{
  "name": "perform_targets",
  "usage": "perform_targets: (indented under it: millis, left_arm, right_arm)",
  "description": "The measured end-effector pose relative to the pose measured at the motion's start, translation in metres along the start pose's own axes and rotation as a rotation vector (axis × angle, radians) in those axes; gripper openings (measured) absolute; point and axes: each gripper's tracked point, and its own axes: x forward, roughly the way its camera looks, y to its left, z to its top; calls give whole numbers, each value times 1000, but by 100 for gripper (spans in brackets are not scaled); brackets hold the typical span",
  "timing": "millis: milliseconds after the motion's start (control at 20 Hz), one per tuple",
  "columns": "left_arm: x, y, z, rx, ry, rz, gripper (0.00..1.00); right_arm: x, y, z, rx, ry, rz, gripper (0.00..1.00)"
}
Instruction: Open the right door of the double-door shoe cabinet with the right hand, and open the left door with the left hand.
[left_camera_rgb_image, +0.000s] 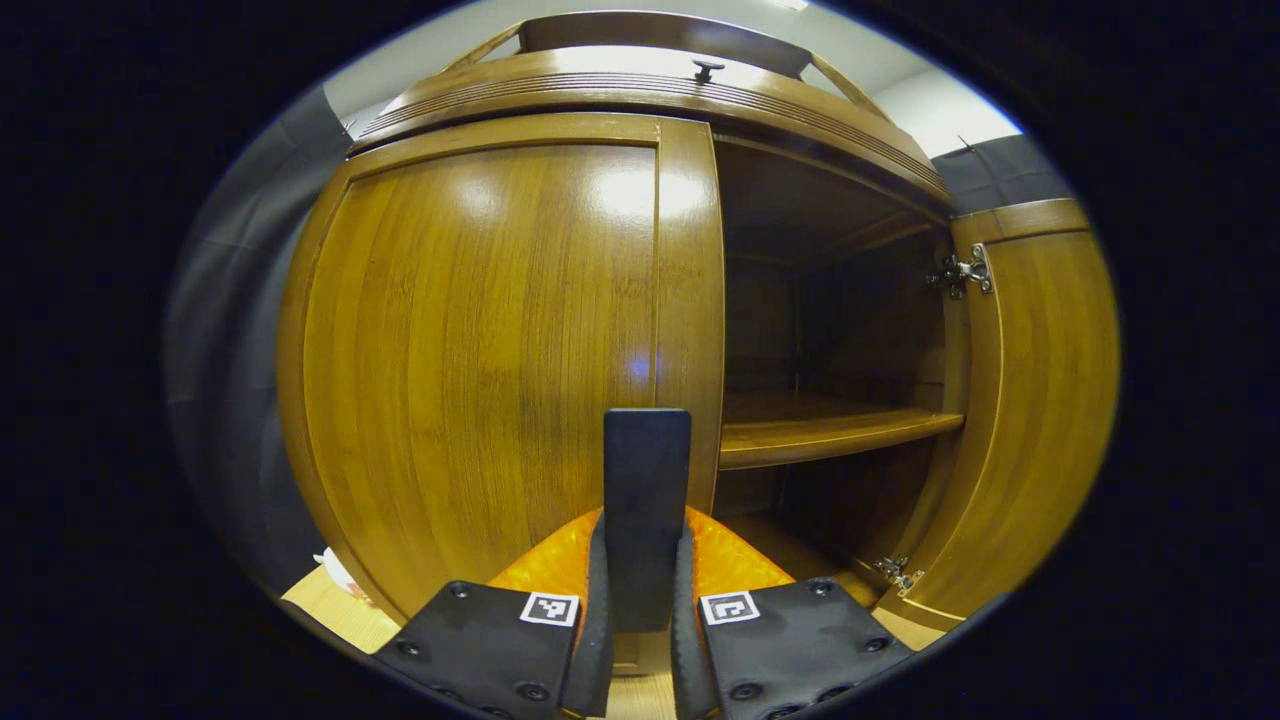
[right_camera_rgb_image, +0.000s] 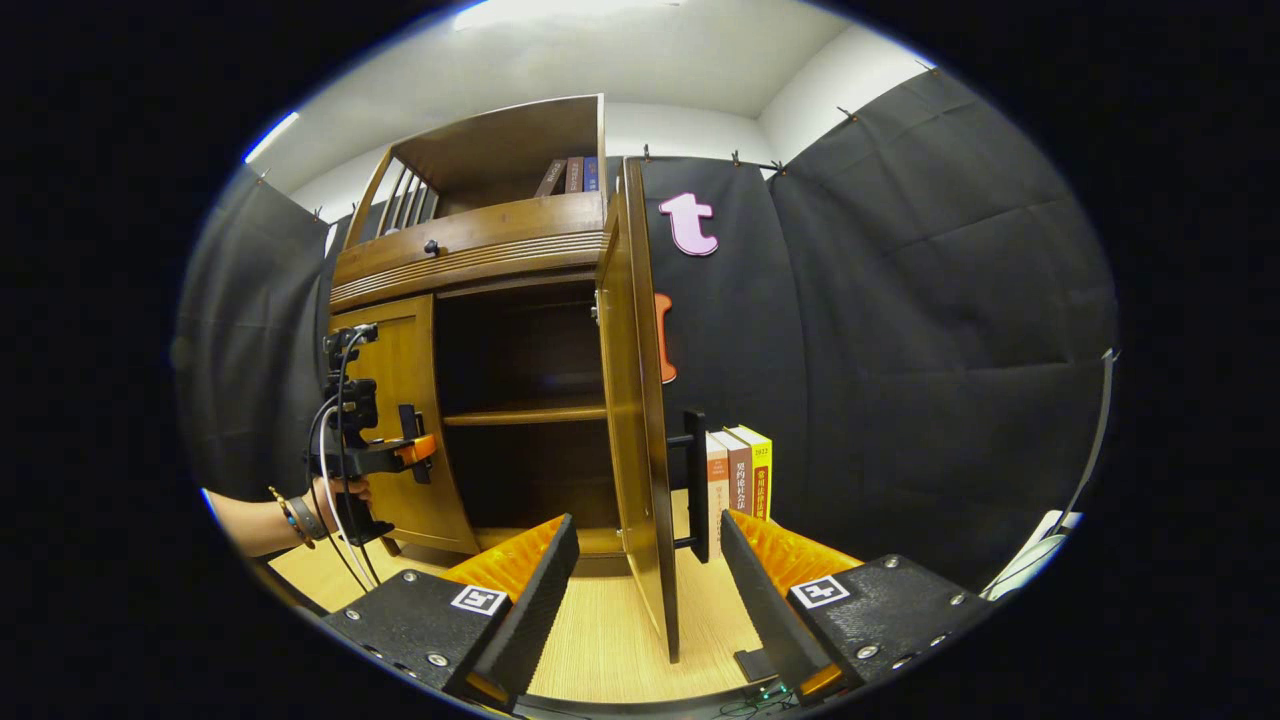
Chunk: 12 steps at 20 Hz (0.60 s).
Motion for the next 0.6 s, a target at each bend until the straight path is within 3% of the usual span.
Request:
perform_targets:
  millis: [150, 200, 600]
  left_arm:
    - [-2, 0, 0, 4, 5, 12, 30]
    - [-5, 0, -1, 3, 7, 13, 30]
    - [-60, 9, 1, 6, 41, 10, 30]
  right_arm:
    - [-4, 4, -1, -6, 1, 7, 94]
    - [-5, 5, 0, -13, -1, 9, 88]
    - [-10, 10, 6, -42, -17, 19, 88]
